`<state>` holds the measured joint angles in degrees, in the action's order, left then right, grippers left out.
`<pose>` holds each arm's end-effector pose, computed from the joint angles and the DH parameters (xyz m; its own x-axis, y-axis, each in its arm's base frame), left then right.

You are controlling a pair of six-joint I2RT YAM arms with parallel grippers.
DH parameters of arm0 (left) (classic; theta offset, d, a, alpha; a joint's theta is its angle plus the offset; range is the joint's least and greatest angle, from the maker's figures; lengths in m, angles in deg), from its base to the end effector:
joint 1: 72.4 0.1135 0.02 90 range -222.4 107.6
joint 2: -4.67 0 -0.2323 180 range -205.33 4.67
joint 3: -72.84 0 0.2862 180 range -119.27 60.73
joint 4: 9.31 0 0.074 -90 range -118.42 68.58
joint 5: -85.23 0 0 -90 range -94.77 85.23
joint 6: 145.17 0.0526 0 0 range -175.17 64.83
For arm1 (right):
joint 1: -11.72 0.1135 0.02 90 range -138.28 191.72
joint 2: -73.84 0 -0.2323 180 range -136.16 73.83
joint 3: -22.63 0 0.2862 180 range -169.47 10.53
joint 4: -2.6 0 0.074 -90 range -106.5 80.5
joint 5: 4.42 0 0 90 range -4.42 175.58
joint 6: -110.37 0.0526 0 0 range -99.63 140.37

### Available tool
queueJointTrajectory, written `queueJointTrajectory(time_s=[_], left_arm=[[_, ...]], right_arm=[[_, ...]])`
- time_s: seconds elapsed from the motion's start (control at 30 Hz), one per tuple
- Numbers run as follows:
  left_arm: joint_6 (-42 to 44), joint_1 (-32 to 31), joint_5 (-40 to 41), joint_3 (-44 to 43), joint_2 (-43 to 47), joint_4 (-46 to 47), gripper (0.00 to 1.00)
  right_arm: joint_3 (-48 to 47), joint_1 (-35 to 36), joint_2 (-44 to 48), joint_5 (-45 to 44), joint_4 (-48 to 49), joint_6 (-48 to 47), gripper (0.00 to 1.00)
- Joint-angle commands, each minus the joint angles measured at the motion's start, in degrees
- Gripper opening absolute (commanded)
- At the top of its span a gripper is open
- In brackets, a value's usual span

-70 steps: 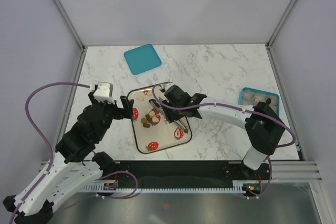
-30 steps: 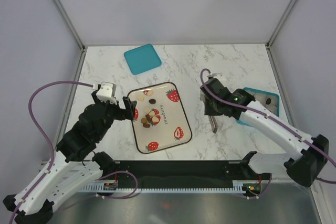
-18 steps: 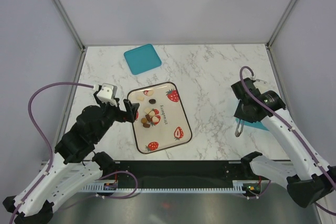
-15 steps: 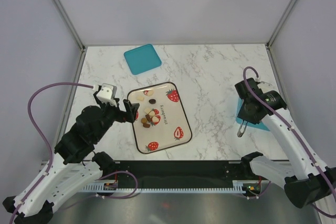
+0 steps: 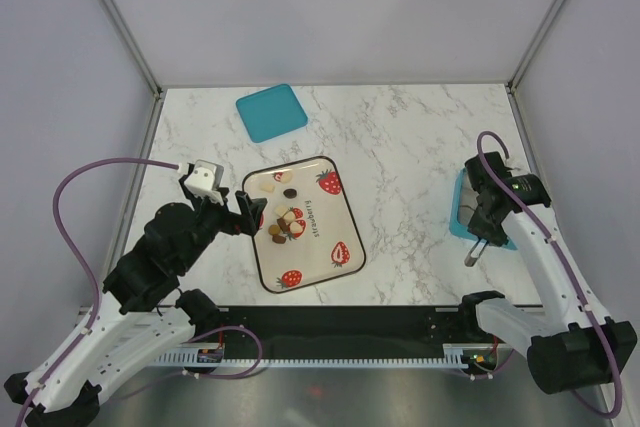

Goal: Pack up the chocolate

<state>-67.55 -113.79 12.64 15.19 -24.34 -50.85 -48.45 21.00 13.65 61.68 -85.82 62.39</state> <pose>0.1523 -0.1132 0.3356 -0.2519 -0.0506 -0.9664 0.3666 0.9192 -0.1437 0.2126 0.0131 0.2499 -0.7568 0.4965 -0.4252 0.5997 0.7862 -0.1493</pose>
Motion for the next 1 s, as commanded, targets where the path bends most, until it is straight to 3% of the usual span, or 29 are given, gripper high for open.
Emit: queueJointTrajectory(time_s=[0.0, 0.97], left_arm=[[-0.45, -0.19, -0.01, -0.25, 0.27, 2.27, 1.00], [-0.36, -0.45, 0.96, -0.16, 0.36, 2.27, 1.00]], right_arm=[[0.71, -1.28, 0.50, 0.26, 0.72, -2.12, 0.33], [3.17, -2.95, -2.48, -1.32, 5.56, -3.96, 0.41]])
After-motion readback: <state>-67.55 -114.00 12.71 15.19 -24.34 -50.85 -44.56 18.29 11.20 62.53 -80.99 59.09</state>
